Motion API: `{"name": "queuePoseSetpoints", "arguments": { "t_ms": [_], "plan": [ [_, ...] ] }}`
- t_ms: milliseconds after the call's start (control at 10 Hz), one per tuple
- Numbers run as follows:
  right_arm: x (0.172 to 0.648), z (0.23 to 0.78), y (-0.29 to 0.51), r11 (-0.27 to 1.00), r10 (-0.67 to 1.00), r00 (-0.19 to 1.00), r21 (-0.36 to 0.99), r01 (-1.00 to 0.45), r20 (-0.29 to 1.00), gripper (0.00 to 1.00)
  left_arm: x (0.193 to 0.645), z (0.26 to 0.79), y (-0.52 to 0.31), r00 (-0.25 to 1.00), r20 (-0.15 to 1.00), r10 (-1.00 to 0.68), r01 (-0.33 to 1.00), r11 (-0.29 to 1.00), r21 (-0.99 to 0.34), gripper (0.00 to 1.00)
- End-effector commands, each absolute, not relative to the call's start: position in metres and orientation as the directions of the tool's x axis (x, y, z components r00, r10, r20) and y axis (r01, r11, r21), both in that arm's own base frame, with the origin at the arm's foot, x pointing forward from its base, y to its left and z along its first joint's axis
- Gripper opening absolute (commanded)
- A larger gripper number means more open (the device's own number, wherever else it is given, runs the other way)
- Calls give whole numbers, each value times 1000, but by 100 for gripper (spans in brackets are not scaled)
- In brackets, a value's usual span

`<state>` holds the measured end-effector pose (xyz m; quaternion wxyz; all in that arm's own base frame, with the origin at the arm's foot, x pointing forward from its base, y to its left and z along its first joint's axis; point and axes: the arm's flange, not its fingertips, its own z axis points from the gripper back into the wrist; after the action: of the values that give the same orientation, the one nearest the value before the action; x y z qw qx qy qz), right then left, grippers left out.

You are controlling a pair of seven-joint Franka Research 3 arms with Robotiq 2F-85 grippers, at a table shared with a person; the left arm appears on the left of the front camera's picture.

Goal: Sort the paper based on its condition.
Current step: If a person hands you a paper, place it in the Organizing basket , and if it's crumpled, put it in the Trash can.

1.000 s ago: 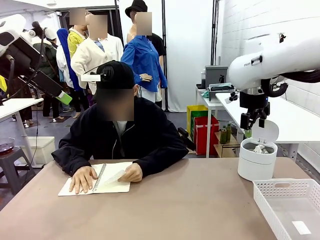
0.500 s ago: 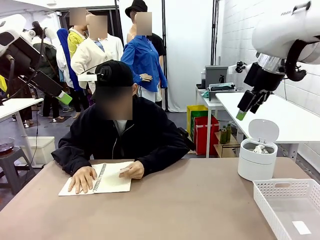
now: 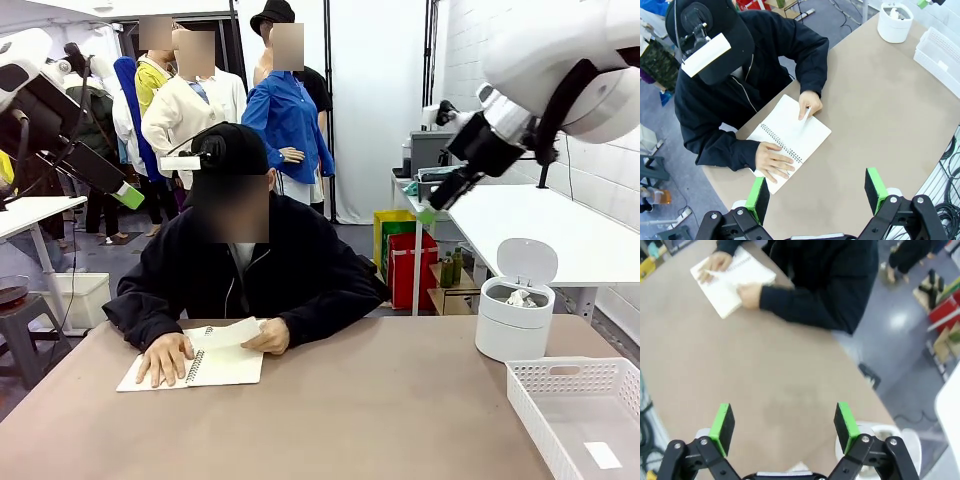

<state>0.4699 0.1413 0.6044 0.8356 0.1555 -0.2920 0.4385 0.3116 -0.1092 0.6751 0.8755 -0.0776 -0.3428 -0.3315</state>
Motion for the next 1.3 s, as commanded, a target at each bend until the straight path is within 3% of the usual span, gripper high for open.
{"name": "queuePoseSetpoints", "arguments": {
  "t_ms": [0,500,1200],
  "plan": [
    [461,605,158,524,604,339,-39,-851,722,100,312,676,-108,546,654,-524,633,769,89,100],
    [465,670,190,496,661,352,-34,-867,663,100,312,676,-108,546,654,-524,633,769,89,100],
    [446,689,203,511,697,391,-34,-859,602,100,312,676,-108,546,654,-524,633,769,89,100]
  ]
}}
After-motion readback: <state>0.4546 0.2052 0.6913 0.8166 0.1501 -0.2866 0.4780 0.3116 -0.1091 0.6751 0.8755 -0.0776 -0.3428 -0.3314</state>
